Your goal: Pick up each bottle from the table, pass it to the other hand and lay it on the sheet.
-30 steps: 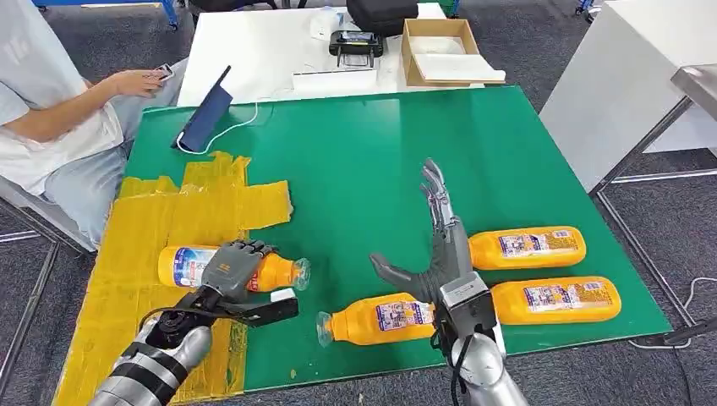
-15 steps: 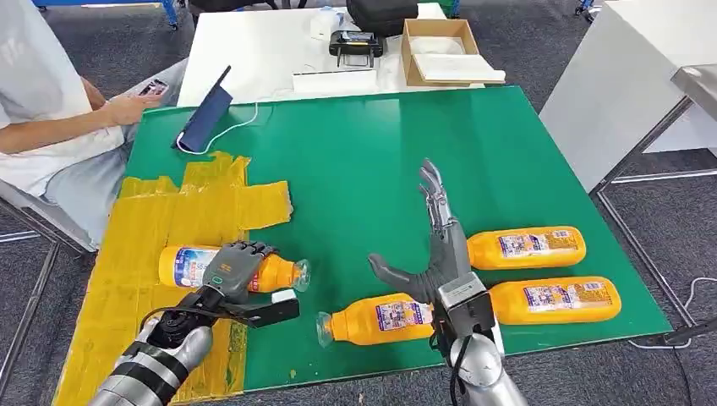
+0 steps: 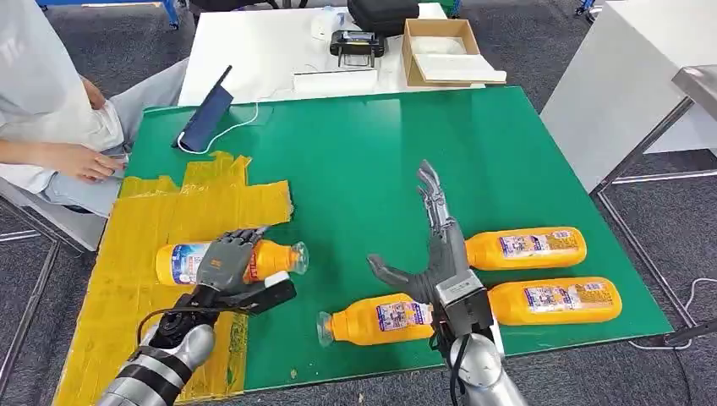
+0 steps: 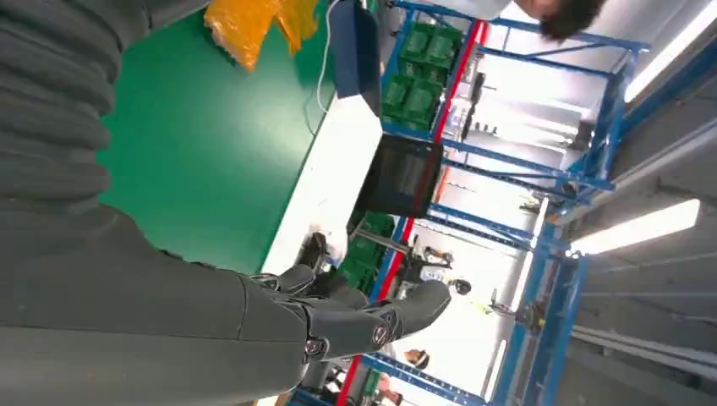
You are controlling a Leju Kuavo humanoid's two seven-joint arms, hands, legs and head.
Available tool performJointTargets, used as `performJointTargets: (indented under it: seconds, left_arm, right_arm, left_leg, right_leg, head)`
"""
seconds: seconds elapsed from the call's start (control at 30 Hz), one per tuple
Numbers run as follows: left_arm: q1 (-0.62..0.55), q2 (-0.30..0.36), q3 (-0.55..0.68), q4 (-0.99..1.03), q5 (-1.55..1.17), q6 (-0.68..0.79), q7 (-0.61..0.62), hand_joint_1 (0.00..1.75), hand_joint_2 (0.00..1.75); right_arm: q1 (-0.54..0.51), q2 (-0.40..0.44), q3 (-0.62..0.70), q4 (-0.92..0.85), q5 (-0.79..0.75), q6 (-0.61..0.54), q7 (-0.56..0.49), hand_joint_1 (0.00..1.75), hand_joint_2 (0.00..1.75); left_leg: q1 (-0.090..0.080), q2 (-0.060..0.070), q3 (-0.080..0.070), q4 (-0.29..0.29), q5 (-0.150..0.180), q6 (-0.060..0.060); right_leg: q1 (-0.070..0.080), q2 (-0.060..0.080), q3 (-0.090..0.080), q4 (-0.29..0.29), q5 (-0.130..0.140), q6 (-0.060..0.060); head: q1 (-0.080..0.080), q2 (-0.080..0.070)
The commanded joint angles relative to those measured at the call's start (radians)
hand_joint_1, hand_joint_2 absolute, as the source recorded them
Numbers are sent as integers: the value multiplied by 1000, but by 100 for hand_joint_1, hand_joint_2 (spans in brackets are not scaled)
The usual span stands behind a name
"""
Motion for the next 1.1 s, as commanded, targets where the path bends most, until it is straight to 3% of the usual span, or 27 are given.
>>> performJointTargets:
  seconds: [0.03,0.27,0.3,0.47,0.57,0.6,0.73,0.83,1.1]
  left_arm:
    - [-7,-55,81,50,8,3,2,0,175]
    - [-4,-53,82,47,8,4,1,0,175]
    - [0,-56,89,40,7,5,-7,0,175]
    - [28,-64,113,-25,27,14,-34,0,175]
    - [51,-66,124,-79,79,3,-63,0,175]
    - [59,-66,126,-96,102,-3,-74,0,175]
    - [107,-74,155,-203,318,-94,-183,0,175]
    - [184,-82,193,-379,523,-175,-285,0,175]
    - [197,-84,202,-411,550,-189,-290,0,175]
  right_arm:
    - [-24,-21,15,65,-1,0,3,0,175]
    - [-25,-20,14,63,-1,0,4,0,175]
    - [-23,-19,12,62,-1,-3,4,0,175]
    - [-16,-22,10,61,1,-6,-1,0,175]
    - [-8,-25,6,58,3,-7,-3,0,175]
    - [-6,-26,6,59,5,-9,-3,0,175]
    - [-12,-73,41,68,119,-6,15,0,175]
    - [-3,-148,95,76,292,51,39,0,175]
    - [3,-158,99,75,316,61,39,0,175]
  left_leg:
    - [1,1,5,0,-2,-2]
    - [0,1,3,-1,-1,-2]
    - [1,1,9,1,-4,-4]
    - [0,1,2,0,-1,-1]
    - [1,1,9,2,-5,-4]
    - [1,1,3,0,-2,-2]
    - [1,1,2,0,-1,-2]
    - [1,2,4,0,-2,-2]
    - [1,0,3,0,-2,-2]
  right_leg:
    - [1,0,5,-1,-2,-2]
    - [1,0,3,-1,-1,-1]
    - [1,-1,8,1,-4,-3]
    - [1,0,2,-1,0,-1]
    - [1,0,8,1,-4,-3]
    - [1,0,3,-1,-1,-1]
    - [1,0,2,-1,-1,-1]
    - [1,1,4,-1,-1,-2]
    - [1,0,3,0,-2,-2]
  head:
    - [-1,0]
    - [0,0]
    - [0,0]
    - [0,0]
    - [0,0]
    - [0,0]
    - [0,0]
    - [-1,0]
    - [-1,0]
